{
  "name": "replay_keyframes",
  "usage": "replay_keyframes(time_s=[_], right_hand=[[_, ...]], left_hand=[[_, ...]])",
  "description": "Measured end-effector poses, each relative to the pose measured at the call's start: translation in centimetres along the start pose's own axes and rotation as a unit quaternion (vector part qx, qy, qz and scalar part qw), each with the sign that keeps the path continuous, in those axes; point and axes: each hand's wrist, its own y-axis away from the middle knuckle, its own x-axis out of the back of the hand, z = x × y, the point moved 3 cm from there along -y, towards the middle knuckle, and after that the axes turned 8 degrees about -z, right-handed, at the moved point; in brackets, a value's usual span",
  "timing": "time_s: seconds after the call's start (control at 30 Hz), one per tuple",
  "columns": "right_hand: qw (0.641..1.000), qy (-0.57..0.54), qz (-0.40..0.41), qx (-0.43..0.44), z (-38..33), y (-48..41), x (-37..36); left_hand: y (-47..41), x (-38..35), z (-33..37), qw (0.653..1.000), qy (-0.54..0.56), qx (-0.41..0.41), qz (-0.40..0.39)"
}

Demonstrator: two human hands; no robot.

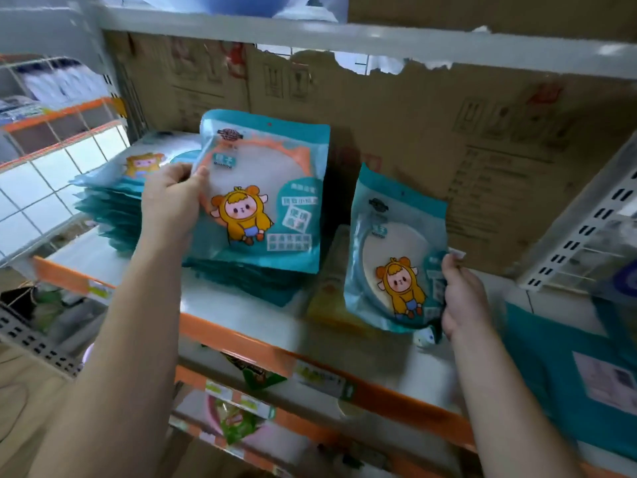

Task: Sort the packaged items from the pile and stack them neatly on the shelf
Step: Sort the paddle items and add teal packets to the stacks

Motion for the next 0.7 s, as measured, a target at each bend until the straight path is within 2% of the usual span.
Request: replay_keyframes(time_s=[0.1, 0.33, 0.43, 0.53, 0.63, 0.7], right_hand=[[1.000, -0.017, 0.021, 0.006, 0.9, 0.9, -1.6], [0.993, -0.066, 0.095, 0.029, 3.4, 4.6, -5.9], [0.991, -0.067, 0.113, 0.008, 5.0, 5.9, -6.8], [0.989, -0.071, 0.131, -0.015, 6.0, 7.4, -7.3], [0.985, -0.074, 0.154, -0.016, 6.2, 8.5, -7.8], [0.985, -0.069, 0.158, -0.017, 6.2, 8.9, -8.1]], left_hand=[[-4.3, 0.4, -0.8, 0.999, -0.006, 0.024, -0.032], [-9.7, 0.7, -2.8, 0.977, -0.132, 0.063, -0.157], [-10.3, 0.2, -2.8, 0.954, -0.226, 0.020, -0.198], [-10.2, -0.1, -2.4, 0.925, -0.320, -0.034, -0.200], [-10.2, -0.5, -2.9, 0.903, -0.366, -0.067, -0.216], [-10.1, -0.4, -3.2, 0.903, -0.362, -0.072, -0.221]])
